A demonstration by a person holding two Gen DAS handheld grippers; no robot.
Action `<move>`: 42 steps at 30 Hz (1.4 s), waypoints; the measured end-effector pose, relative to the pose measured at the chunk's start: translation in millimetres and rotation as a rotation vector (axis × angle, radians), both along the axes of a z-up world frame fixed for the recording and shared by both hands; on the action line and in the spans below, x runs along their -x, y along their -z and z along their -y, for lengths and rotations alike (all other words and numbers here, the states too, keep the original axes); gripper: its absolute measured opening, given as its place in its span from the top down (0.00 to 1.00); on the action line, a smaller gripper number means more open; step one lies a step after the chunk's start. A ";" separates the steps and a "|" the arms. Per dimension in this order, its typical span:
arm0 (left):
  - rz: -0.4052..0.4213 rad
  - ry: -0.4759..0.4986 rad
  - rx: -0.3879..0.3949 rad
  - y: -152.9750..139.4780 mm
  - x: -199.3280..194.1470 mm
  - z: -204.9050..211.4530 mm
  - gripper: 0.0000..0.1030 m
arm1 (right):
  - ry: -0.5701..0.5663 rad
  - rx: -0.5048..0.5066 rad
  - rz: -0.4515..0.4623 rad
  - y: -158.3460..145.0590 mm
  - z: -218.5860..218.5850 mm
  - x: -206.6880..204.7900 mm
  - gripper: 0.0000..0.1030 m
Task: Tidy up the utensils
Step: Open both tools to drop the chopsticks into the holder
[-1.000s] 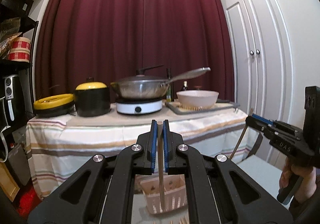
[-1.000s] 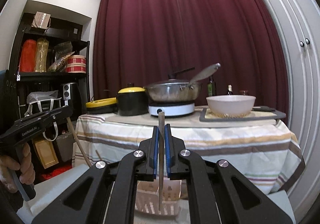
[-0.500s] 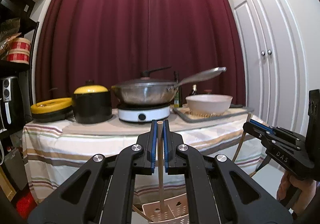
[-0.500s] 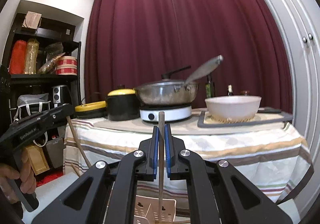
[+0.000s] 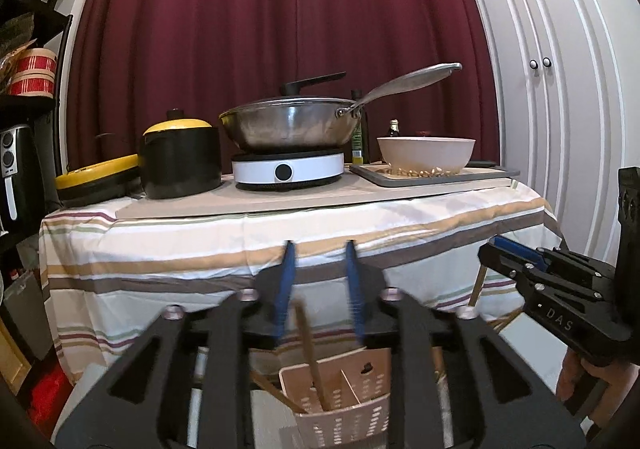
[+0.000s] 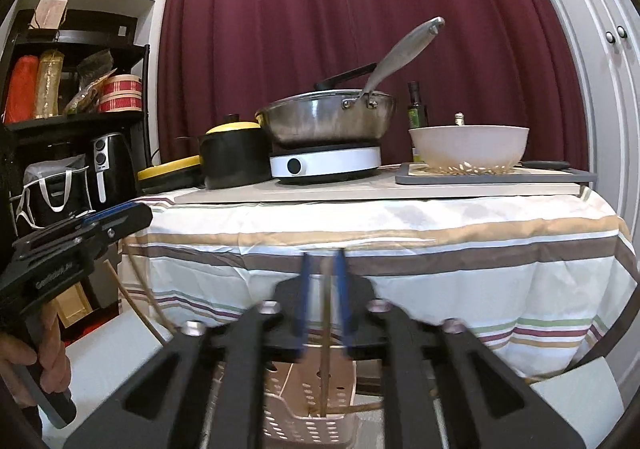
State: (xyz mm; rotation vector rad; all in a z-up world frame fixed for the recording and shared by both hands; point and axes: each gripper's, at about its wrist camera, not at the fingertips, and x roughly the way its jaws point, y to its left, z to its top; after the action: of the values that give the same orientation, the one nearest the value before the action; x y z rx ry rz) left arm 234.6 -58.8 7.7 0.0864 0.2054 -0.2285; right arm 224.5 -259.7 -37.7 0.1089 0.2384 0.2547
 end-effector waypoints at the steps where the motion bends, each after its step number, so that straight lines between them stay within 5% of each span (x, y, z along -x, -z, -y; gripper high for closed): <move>1: 0.001 -0.001 -0.003 0.1 3.8 -0.4 0.65 | 0.005 -0.002 0.001 -0.9 0.7 4.3 0.61; 3: 0.009 -0.004 -0.012 -0.7 11.1 -2.0 0.56 | 0.017 0.011 0.009 -3.2 0.9 11.4 0.58; 9: 0.000 -0.010 -0.013 1.5 41.1 -11.2 0.53 | 0.040 0.035 0.034 -11.9 -1.6 42.2 0.48; 18: 0.002 -0.055 -0.061 20.0 98.4 -28.4 0.53 | 0.056 0.031 0.022 -7.8 -3.6 90.2 0.47; 42: -0.233 -0.200 -0.047 135.9 210.3 -101.9 0.55 | 0.039 0.056 -0.224 118.5 -51.0 202.4 0.47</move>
State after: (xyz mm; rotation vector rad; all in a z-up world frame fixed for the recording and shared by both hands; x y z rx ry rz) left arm 24.4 43.1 -128.3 0.0856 0.4494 -0.0338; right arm 22.1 -208.7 -156.2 0.0862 0.4651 0.1963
